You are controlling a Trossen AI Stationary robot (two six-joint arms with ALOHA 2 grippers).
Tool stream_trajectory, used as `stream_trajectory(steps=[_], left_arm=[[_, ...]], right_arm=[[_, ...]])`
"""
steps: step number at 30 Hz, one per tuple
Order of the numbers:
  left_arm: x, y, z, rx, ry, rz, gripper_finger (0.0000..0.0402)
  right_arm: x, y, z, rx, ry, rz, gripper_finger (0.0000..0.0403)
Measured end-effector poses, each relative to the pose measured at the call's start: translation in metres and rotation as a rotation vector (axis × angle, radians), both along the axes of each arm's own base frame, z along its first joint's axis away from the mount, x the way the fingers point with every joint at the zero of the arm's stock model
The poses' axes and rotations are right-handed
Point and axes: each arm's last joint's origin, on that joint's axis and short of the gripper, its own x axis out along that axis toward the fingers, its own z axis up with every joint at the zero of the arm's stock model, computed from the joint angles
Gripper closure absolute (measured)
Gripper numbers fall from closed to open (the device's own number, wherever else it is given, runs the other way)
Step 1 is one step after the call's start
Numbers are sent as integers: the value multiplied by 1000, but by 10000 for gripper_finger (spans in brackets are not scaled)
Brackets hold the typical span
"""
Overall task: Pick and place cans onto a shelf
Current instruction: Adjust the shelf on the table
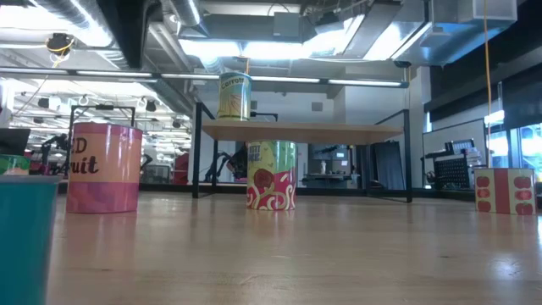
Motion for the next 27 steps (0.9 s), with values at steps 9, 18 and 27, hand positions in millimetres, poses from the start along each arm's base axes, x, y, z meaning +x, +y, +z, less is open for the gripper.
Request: stream_trajectory(steps=[9,18,27], left_arm=[[-7,14,57,61,-150,89,360],[-30,27,103,85,-343,207,360],[-55,40,129,106,-494,298,359]], right_arm=[[51,0,-56,52,83,83,397],[96,-13,-102,107,50,173,397],[123,-54,-142,57,158,121,397]])
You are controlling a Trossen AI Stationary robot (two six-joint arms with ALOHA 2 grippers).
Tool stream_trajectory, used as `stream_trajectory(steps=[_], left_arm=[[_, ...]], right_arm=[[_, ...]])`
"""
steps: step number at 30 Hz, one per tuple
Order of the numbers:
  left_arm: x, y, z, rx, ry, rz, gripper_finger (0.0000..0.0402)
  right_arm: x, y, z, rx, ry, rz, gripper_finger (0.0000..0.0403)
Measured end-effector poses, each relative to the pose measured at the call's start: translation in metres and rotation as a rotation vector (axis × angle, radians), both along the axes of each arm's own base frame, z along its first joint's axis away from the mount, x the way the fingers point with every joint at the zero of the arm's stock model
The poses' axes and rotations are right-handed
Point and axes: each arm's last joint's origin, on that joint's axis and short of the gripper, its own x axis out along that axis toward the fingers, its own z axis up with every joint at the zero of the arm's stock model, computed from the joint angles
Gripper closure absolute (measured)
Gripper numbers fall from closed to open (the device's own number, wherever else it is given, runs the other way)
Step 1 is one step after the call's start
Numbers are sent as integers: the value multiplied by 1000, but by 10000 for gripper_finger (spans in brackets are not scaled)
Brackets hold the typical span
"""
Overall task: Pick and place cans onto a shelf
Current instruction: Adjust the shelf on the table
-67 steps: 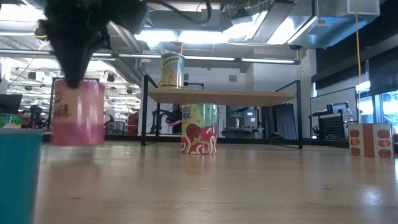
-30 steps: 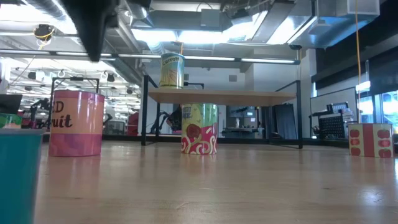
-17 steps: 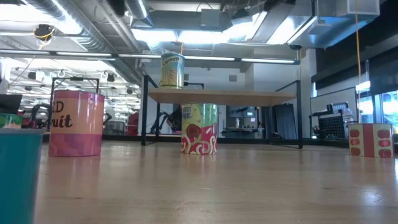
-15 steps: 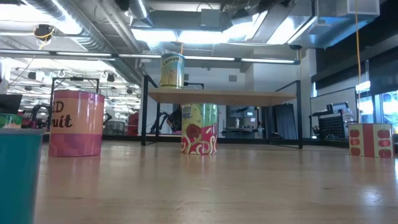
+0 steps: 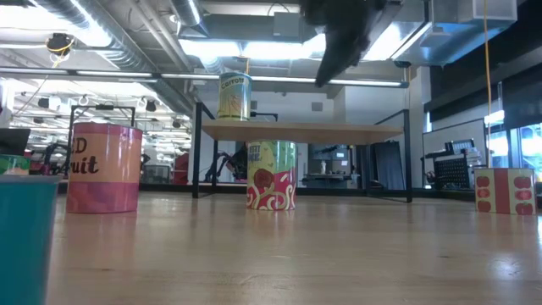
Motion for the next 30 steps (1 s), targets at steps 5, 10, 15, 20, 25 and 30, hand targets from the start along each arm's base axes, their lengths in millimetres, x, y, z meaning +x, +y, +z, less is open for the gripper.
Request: stream_trajectory(steps=[5,10,15,20,25,30], left_arm=[[-10,5,8,34,-51,25,359],[-12,6,10,35,-61,28,359],[-12,6,10,37,-62,30,359],[-11,8,10,31,-70,54,359],[-12,9,10,38,-71,60,359],[-12,9,10,46,-71,63,359]], right_arm=[[16,-26,-18,-4,15,20,397],[25,-47,-35,-9,37,44,397],[30,-63,-44,-34,44,48,397],[34,-75,-45,-76,10,64,397],[40,-86,-51,-94,-17,64,397],[44,-93,-55,-115,-38,66,397]])
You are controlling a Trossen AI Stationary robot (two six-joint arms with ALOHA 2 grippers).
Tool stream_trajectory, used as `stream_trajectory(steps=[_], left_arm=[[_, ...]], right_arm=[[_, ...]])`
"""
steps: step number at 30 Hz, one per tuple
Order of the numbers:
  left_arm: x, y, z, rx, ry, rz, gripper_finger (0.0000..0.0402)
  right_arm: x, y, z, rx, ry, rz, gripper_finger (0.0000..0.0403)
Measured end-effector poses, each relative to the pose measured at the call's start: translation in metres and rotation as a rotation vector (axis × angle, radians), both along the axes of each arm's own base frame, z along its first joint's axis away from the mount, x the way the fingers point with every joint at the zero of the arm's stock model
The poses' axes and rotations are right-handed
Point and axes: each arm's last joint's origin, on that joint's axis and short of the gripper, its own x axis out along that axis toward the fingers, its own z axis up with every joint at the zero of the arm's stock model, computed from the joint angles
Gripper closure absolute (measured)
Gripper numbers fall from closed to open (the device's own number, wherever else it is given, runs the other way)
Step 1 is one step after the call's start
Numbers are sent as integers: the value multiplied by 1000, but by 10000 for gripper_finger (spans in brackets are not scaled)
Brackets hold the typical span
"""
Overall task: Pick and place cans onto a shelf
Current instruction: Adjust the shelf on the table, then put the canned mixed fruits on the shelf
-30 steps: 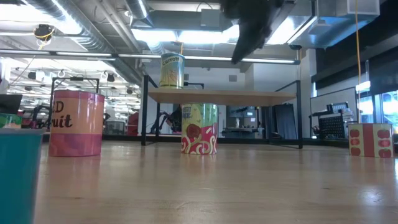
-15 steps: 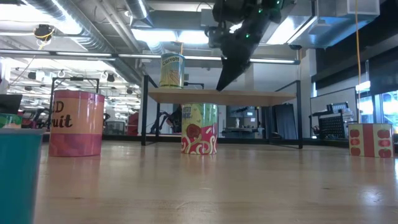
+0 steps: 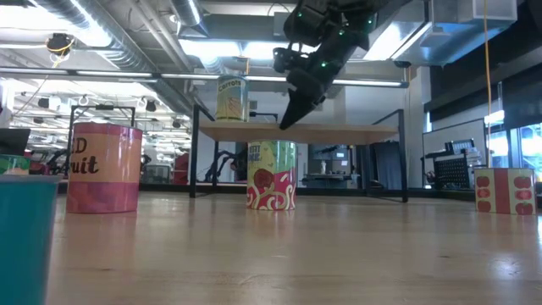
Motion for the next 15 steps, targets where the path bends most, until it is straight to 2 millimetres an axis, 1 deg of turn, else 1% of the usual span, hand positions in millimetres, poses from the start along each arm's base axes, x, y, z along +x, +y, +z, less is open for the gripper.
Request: stream_trajectory(steps=[6,9,12,15], left_arm=[[0,0,0,5,8,-4,359],[-1,1,-1,9,20,-3,359],[-3,1,-2,13,35,0,359],[-5,2,-2,18,56,5,359]], right_arm=[[1,-2,0,17,-16,12,397],[1,1,1,88,-20,68,397],[5,11,9,128,-30,125,397],[9,23,22,134,-22,178,397]])
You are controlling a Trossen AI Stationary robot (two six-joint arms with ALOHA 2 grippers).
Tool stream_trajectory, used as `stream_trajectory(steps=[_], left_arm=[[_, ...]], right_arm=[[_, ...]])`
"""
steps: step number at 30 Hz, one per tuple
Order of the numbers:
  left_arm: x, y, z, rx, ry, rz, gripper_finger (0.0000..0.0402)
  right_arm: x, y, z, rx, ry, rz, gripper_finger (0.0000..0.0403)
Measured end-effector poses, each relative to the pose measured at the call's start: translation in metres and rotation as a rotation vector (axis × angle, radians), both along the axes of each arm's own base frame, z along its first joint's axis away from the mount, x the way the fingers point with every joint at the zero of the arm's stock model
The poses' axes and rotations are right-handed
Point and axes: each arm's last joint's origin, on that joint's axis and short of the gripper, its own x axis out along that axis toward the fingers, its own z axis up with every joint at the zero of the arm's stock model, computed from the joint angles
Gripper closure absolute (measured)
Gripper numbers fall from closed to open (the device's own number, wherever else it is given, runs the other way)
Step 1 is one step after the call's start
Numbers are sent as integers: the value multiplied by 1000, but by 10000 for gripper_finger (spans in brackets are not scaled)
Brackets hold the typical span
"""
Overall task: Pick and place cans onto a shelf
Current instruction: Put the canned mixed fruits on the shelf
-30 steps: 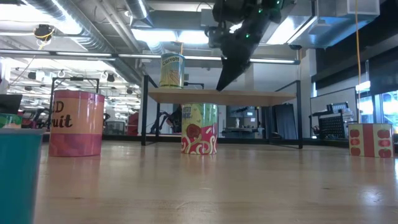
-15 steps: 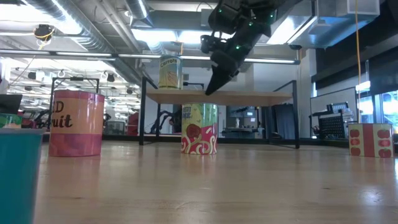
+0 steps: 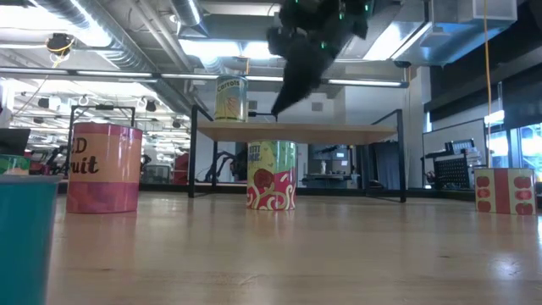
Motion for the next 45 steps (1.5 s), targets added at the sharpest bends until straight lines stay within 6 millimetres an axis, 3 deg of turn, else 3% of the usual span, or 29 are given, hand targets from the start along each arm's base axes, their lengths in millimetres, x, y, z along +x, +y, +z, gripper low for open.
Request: stream_trajectory(steps=[9,15,22,32,38,45], left_arm=[[-2,0,-1,18,30,-14,359],[-11,-5,4,35,27,-82,359],[-45,-6,8,23,-11,-160,360],[-89,-6,-24,-63,26,-215,360],[-98,-9,-41,-96,36,-190,360],[-102,-16,-46,-102,40,-224,360]], right_arm=[[11,42,53,8,-57,141,397],[13,66,74,92,-108,195,393],[16,100,77,106,-128,289,392],[25,137,86,59,-266,300,391],[32,147,86,53,-333,300,397],[37,149,75,86,-297,271,385]])
